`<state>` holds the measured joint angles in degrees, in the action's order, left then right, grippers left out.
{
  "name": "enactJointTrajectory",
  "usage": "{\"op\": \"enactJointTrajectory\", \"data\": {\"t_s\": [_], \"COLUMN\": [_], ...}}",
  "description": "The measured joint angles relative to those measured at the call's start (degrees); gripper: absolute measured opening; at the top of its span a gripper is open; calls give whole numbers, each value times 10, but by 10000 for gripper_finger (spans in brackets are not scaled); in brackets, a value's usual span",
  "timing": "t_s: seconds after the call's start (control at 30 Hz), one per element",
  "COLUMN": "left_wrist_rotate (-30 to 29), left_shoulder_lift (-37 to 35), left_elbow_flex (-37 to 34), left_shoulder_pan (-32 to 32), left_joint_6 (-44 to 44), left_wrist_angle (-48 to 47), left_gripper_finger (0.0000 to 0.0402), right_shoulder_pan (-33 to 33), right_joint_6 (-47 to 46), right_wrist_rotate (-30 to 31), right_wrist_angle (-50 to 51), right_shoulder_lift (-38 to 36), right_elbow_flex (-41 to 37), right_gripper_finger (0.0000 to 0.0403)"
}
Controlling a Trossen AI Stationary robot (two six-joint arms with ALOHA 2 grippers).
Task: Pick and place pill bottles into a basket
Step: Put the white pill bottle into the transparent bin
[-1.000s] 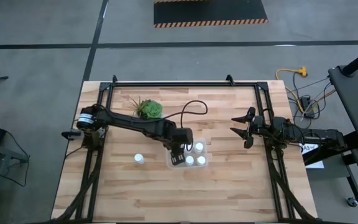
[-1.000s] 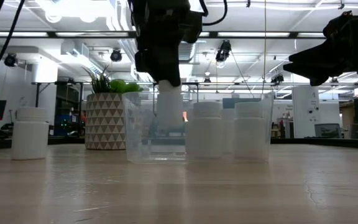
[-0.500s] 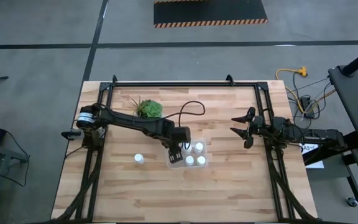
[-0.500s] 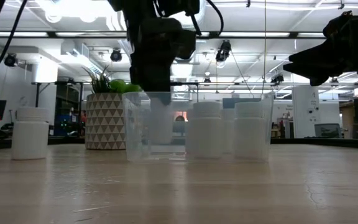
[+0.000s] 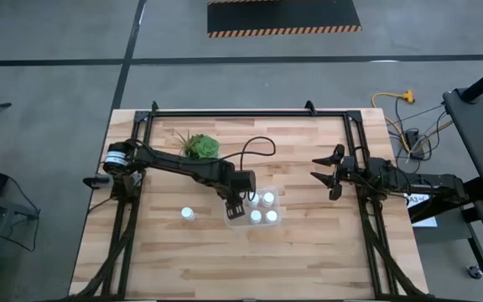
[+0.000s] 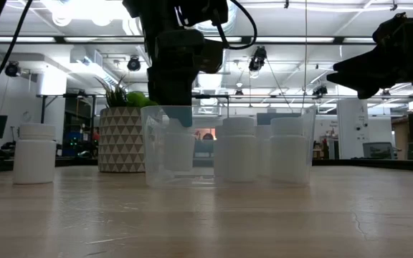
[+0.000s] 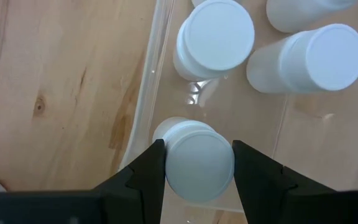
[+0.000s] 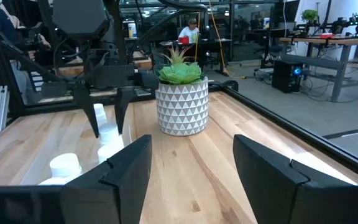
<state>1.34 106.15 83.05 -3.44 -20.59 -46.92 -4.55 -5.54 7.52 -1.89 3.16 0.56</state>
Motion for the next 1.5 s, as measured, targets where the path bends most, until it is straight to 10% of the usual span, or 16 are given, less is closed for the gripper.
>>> {"op": "enactJointTrajectory", "data": {"t_s": [1.5], "left_wrist_rotate": [-14], "left_shoulder_lift": [0], "left_elbow_flex": [0], "left_shoulder_pan": [5], "left_joint_6": [-2], "left_wrist_angle": [3], "left_gripper_finger": [209], "right_shoulder_pan": [0], "right_joint_6": [0], "right_wrist_rotate": [0], "right_wrist_angle": [0], "right_shoulder_lift": [0], "right_elbow_flex": [0], "right_gripper_finger": [215]}}
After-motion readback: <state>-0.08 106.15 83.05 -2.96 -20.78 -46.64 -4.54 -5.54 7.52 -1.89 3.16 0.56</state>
